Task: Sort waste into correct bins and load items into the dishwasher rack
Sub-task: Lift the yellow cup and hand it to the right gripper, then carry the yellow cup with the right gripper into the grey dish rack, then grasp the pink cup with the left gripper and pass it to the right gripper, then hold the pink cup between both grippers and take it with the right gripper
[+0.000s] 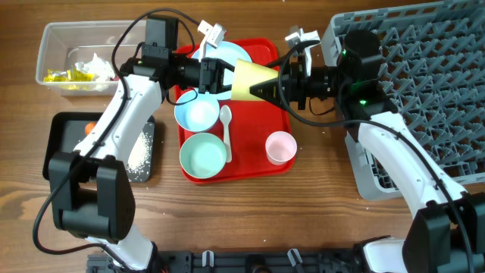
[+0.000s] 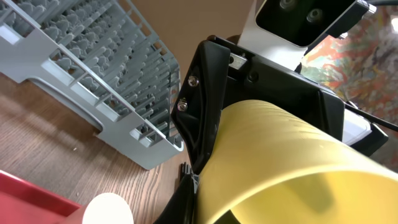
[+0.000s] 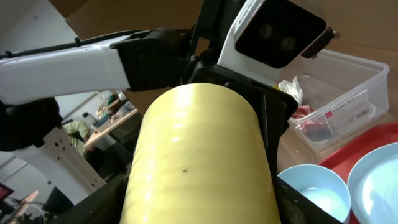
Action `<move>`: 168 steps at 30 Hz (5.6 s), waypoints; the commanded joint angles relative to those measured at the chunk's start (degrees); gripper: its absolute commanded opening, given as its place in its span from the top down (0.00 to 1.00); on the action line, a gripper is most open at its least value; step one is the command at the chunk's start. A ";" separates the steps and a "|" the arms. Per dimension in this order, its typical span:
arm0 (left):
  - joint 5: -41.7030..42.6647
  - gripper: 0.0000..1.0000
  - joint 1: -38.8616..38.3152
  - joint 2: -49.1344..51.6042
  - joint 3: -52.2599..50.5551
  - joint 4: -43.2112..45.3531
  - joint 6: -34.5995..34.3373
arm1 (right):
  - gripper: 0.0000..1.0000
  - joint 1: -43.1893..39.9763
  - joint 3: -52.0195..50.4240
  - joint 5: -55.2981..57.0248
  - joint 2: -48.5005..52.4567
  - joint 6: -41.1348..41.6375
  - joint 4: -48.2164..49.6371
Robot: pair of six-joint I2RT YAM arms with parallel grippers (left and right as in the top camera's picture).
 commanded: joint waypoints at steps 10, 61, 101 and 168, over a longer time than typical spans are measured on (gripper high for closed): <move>-1.05 0.62 -0.20 -0.81 0.96 0.74 0.63 | 0.56 0.94 0.81 -2.71 0.50 -1.22 0.35; -67.54 0.65 -14.10 7.48 0.81 -7.76 0.15 | 0.57 -41.46 23.17 70.86 3.80 -10.23 -90.31; -71.01 0.27 -27.96 5.60 0.76 -22.23 4.70 | 0.00 -16.50 27.65 71.52 -4.02 -10.25 -84.72; -18.45 0.61 -2.51 -4.70 4.94 -12.81 0.22 | 0.46 -7.34 5.86 -1.42 -3.74 -14.97 -27.78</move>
